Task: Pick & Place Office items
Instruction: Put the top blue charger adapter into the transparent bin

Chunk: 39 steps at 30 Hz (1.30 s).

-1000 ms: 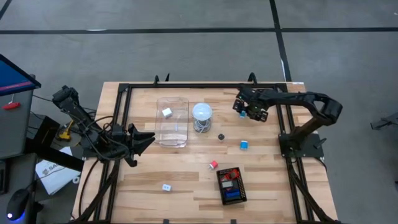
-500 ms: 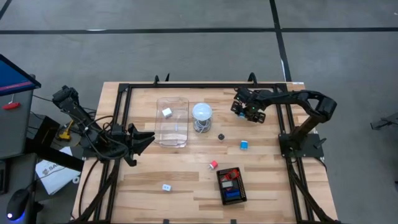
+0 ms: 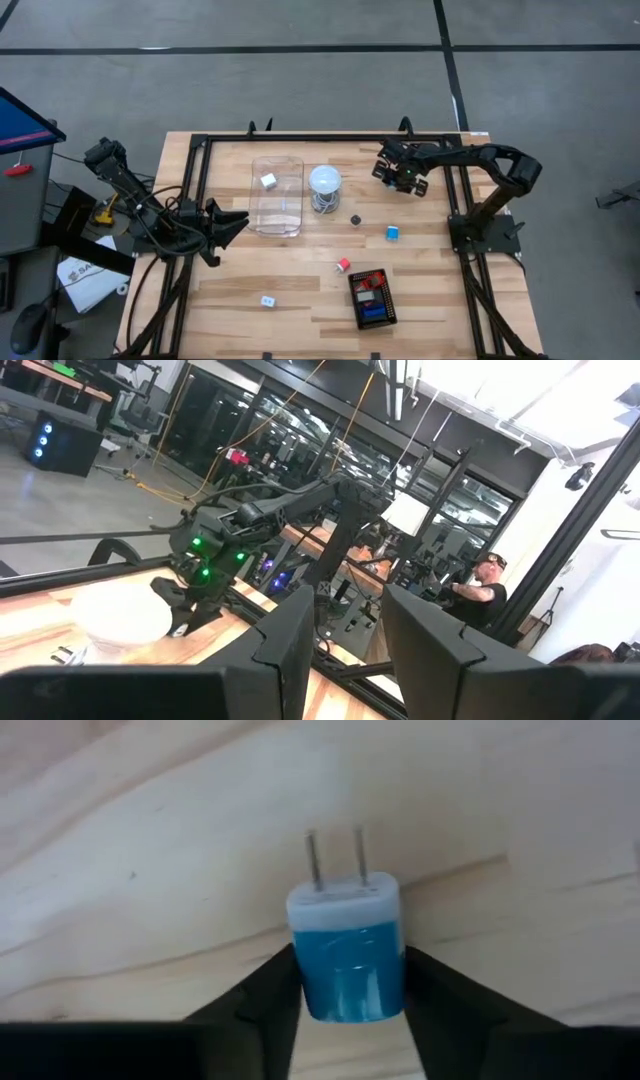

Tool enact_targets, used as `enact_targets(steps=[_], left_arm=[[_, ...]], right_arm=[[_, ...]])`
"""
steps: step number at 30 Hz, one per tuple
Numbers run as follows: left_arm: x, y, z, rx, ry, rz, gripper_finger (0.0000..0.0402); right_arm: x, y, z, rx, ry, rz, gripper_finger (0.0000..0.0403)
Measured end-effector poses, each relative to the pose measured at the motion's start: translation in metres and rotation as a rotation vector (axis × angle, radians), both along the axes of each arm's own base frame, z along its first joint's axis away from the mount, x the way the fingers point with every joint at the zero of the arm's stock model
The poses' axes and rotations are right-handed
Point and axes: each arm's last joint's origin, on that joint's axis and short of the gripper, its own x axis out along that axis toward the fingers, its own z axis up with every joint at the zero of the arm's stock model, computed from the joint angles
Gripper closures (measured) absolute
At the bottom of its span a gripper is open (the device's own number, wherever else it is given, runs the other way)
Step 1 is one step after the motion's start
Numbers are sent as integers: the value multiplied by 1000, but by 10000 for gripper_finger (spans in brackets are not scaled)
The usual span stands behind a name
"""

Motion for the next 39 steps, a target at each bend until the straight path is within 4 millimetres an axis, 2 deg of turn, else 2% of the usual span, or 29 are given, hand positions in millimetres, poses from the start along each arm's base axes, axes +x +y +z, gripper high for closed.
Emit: enact_targets(steps=[3, 13, 20, 24, 30, 35, 39], left_arm=[[0, 0, 0, 0, 0, 0, 284], [0, 0, 0, 0, 0, 0, 284], [0, 0, 0, 1, 0, -1, 284], [0, -1, 0, 5, -2, -11, 284], [0, -1, 0, 9, -5, -24, 284], [0, -1, -1, 16, 1, -25, 284], [0, -2, -1, 24, 7, -29, 284]], right_arm=[[1, -1, 0, -15, -11, 10, 283], [8, 2, 4, -35, -65, 43, 282], [21, 22, 30, -107, -189, 138, 281], [25, 47, 50, -139, -253, 238, 280], [24, 95, 91, -205, -419, 350, 281], [18, 145, 118, -205, -574, 413, 281], [21, 184, 130, -188, -724, 452, 281]])
